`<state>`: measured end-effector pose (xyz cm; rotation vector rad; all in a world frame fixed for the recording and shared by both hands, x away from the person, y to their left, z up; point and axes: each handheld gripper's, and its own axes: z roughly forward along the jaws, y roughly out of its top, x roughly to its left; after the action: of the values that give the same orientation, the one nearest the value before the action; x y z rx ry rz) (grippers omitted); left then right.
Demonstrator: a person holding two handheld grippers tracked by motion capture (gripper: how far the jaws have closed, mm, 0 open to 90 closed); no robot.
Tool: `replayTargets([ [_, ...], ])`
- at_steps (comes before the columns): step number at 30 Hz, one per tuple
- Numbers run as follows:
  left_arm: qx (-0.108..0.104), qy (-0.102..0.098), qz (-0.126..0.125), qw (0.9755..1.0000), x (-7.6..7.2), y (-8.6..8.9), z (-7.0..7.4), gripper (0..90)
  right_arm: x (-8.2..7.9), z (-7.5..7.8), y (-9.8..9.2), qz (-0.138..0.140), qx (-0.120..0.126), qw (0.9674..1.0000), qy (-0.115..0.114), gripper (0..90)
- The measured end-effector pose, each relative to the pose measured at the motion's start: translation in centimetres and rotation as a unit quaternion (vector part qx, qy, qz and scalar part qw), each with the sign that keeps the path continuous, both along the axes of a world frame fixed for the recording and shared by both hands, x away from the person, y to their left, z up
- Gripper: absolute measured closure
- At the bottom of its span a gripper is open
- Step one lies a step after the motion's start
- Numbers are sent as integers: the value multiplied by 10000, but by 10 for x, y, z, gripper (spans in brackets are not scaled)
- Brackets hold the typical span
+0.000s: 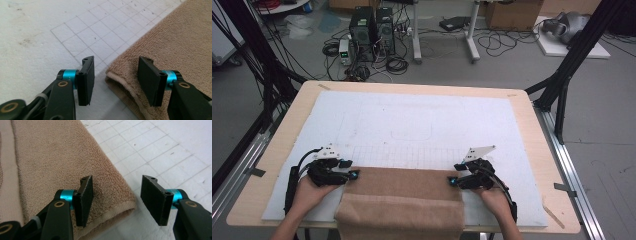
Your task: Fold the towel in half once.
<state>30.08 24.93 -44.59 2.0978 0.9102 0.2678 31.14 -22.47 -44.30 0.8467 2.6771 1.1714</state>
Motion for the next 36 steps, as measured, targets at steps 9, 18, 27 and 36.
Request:
replayTargets([
  [9, -93, -12, -245, 9997, -4, -2, -1, 720, 0, 0, 1, 249, 88, 9995, 147, 692],
  [18, 53, -179, -225, 9996, -4, -6, 4, 830, 5, 5, 2, 468, 83, 9986, 224, 818],
  [27, 3, -476, 203, 9987, 26, -12, 27, 847, 31, 28, -5, 189, 381, 9991, 48, 834],
  [36, -107, -895, 368, 9952, 62, -18, 83, 848, 64, 78, -16, -165, 579, 9973, -415, 835],
])
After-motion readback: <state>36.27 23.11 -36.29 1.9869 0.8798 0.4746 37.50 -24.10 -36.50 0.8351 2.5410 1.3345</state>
